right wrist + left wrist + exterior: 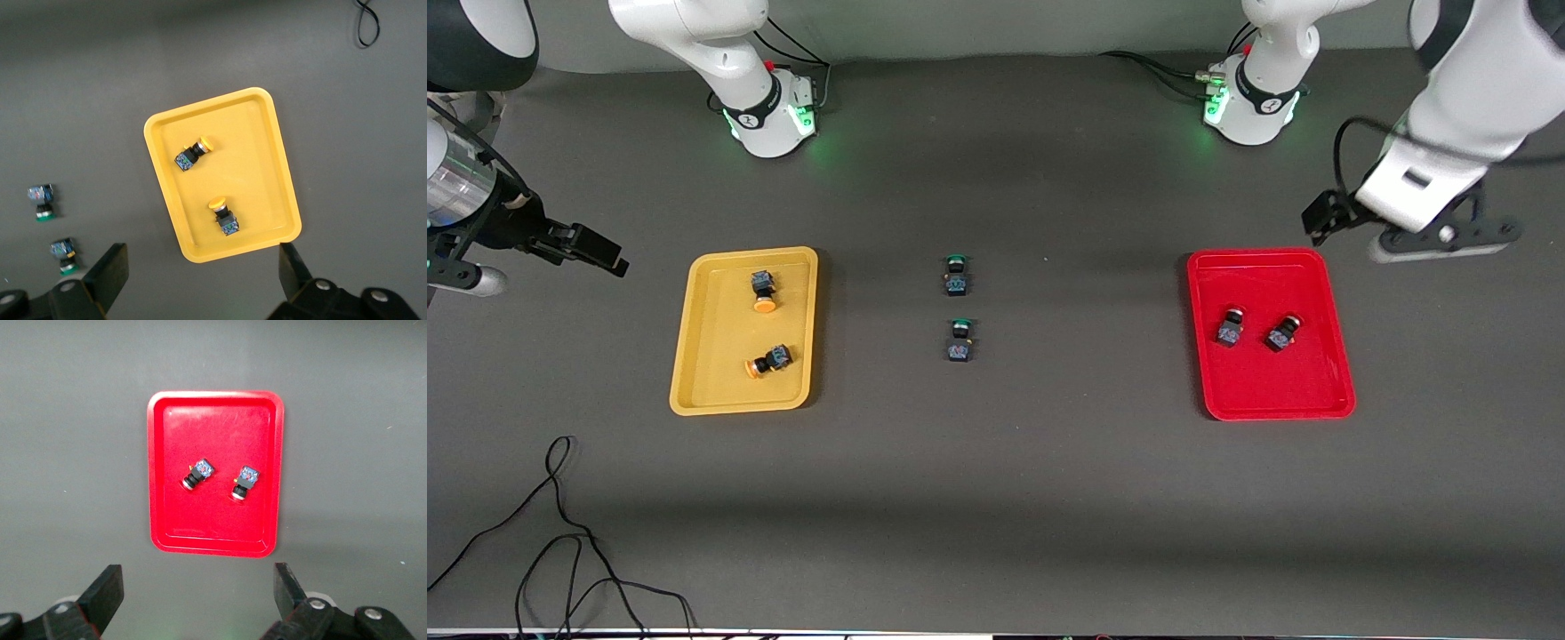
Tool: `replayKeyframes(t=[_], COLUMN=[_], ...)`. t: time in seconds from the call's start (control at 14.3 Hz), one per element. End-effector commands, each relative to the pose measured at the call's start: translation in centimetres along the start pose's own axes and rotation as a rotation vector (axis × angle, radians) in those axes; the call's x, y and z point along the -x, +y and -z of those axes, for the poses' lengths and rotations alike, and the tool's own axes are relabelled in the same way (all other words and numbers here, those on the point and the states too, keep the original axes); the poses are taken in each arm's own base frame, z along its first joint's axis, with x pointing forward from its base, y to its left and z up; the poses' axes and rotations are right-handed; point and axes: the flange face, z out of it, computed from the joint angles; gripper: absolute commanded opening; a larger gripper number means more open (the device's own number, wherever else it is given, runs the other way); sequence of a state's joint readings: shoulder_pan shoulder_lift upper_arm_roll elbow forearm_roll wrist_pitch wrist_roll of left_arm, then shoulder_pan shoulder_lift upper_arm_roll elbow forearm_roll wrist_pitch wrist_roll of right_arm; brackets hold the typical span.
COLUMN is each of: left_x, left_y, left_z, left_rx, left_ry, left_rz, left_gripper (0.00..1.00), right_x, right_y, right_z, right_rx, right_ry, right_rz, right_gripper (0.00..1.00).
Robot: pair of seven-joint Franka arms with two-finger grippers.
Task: Place red and yellow buttons in trays
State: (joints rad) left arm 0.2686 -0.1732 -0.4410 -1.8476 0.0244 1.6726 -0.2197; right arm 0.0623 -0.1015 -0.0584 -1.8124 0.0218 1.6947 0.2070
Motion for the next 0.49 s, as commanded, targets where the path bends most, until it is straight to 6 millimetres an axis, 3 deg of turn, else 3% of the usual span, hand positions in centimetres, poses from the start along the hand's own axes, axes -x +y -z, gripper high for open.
replayKeyframes(t=[0.0,0.42], left_x=[-1.1,-3.1], left_y=[-0.6,-4.2], left_z=[1.8,1.2], left_rx=[0.028,0.051], left_ry=[0.003,-0.017], left_rz=[-0.016,-0.068], left_gripper=[1.00,1.00], right_x=[-0.2,-0.2], right_y=[0.2,0.6], right_z=[0.6,1.0], right_rx=[0.000,0.009], right_ry=[-0.008,-0.010], right_rz=[0.051,0.069], right_gripper=[1.00,1.00])
